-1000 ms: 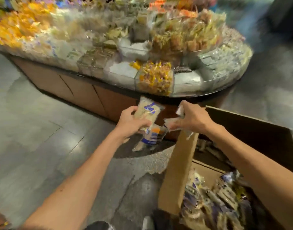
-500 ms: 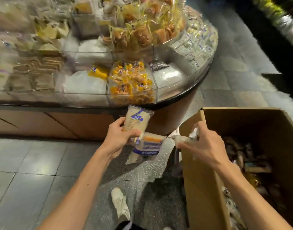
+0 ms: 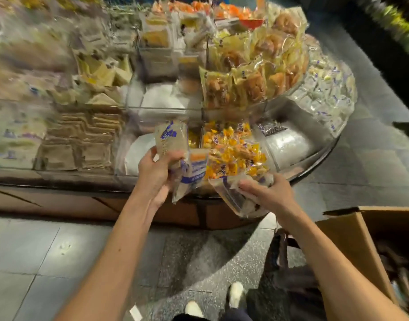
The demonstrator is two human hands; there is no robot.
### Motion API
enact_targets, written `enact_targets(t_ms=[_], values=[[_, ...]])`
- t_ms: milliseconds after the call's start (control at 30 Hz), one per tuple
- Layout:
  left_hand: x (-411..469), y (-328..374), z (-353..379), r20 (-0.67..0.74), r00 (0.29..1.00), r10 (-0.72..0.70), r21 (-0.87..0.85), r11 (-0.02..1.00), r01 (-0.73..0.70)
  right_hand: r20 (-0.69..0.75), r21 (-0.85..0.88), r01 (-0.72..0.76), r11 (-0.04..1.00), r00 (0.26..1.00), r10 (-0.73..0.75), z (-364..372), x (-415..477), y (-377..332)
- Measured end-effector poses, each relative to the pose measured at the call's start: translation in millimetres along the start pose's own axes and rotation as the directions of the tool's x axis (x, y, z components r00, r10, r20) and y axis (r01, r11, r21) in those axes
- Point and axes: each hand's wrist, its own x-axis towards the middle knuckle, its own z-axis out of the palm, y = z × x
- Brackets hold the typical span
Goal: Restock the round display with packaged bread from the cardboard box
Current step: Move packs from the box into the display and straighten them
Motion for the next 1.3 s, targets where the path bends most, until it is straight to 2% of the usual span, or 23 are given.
enact_targets(t_ms=[100, 167, 300, 500, 600, 800, 933, 1000, 1167, 1300], values=[[31.4, 19.4, 18.1, 0.025, 0.999, 0.024, -0.063, 0.998, -0.022, 0.041, 0.227, -0.128, 0.965, 0.992, 0.122, 10.5, 47.8, -7.3], [51.7, 28.0, 33.7, 0.058, 0.998, 0.015, -0.107, 0.994, -0.009, 0.121, 0.315, -0.215, 0.924, 0.975, 0.186, 14.1, 82.2, -11.4], [82.5, 31.5, 67.6, 0.089, 0.996, 0.009, -0.188, 0.982, 0.008, 0.316, 0.475, -0.452, 0.755, 0.889, 0.333, 10.1, 141.0, -26.0], [123.7, 12.3, 106.2, 0.075, 0.996, -0.056, -0.264, 0.962, 0.074, 0.497, 0.585, -0.622, 0.521, 0.782, 0.376, -6.4, 190.4, -48.1], [135.4, -1.7, 120.4, 0.079, 0.992, -0.098, -0.202, 0.973, 0.113, 0.520, 0.633, -0.620, 0.464, 0.784, 0.338, -9.8, 205.0, -44.7], [150.2, -57.2, 138.5, 0.037, 0.982, -0.187, 0.116, 0.977, 0.181, 0.530, 0.662, -0.605, 0.443, 0.795, 0.294, -13.1, 219.8, -31.2], [155.8, -85.1, 133.7, 0.022, 0.959, -0.284, 0.179, 0.944, 0.276, 0.542, 0.616, -0.641, 0.458, 0.767, 0.345, -16.6, 227.2, -15.2], [157.5, -88.0, 130.9, 0.026, 0.960, -0.278, 0.220, 0.939, 0.265, 0.551, 0.577, -0.669, 0.468, 0.742, 0.382, -18.4, 229.5, -10.8], [162.0, -82.1, 125.6, 0.055, 0.970, -0.238, 0.431, 0.882, 0.192, 0.513, 0.509, -0.620, 0.597, 0.776, 0.367, -15.6, 236.3, -6.7], [162.4, -84.9, 122.5, 0.059, 0.973, -0.224, 0.514, 0.842, 0.162, 0.489, 0.509, -0.596, 0.621, 0.794, 0.360, -3.5, 236.5, -11.0]])
